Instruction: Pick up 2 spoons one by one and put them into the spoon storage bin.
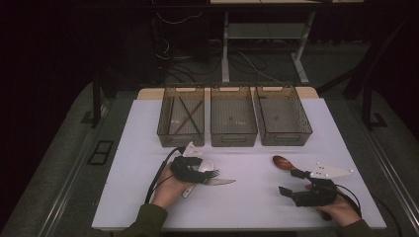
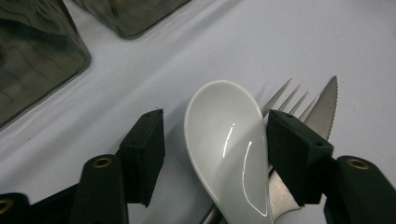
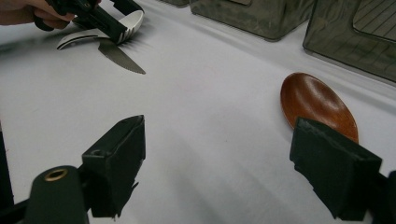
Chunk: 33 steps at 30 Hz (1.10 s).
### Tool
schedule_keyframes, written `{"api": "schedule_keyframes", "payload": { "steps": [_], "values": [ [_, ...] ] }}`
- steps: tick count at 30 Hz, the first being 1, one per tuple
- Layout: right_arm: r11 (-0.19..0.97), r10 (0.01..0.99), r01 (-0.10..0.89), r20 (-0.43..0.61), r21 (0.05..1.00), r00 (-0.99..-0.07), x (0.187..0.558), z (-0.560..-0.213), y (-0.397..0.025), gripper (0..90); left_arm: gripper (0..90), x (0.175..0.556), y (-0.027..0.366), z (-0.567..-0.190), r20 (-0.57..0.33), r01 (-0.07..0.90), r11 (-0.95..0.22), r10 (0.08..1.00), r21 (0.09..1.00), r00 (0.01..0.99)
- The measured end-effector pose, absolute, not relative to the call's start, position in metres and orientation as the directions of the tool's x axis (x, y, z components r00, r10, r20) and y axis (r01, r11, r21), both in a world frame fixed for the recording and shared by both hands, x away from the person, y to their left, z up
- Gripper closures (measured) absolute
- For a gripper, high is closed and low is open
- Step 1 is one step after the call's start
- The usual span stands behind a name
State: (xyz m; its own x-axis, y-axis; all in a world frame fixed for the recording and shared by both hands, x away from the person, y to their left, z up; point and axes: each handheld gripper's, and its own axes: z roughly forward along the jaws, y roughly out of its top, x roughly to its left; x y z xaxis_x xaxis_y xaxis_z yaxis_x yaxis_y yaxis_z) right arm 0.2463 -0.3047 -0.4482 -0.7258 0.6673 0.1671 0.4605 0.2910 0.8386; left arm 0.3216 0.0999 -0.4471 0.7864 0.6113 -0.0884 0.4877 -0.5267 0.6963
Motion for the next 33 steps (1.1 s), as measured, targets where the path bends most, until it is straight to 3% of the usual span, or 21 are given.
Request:
{"api": "schedule_keyframes", "payload": {
  "steps": [8,26,27,28,33],
  "values": [
    [0.297,0.665,0.458,0.163,0.838,-0.729,0.246,-0.448,-0.304,17.8,48.3,0.323,0.103,-0.447,-0.085,0.485,-0.529,0.610,0.696,0.787],
    [0.302,0.663,0.457,0.160,0.837,-0.731,0.246,-0.449,-0.304,17.9,52.7,0.320,0.100,-0.445,-0.054,0.473,-0.547,0.614,0.690,0.788],
    [0.302,0.663,0.456,0.159,0.837,-0.731,0.246,-0.449,-0.304,17.9,59.4,0.320,0.103,-0.442,-0.045,0.462,-0.527,0.624,0.714,0.780],
    [0.302,0.664,0.457,0.160,0.837,-0.731,0.246,-0.448,-0.304,17.9,81.3,0.320,0.107,-0.438,-0.063,0.468,-0.498,0.632,0.730,0.772],
    [0.303,0.663,0.456,0.158,0.837,-0.731,0.246,-0.449,-0.304,17.9,79.8,0.322,0.110,-0.440,-0.080,0.481,-0.510,0.622,0.713,0.779]
  ]
}}
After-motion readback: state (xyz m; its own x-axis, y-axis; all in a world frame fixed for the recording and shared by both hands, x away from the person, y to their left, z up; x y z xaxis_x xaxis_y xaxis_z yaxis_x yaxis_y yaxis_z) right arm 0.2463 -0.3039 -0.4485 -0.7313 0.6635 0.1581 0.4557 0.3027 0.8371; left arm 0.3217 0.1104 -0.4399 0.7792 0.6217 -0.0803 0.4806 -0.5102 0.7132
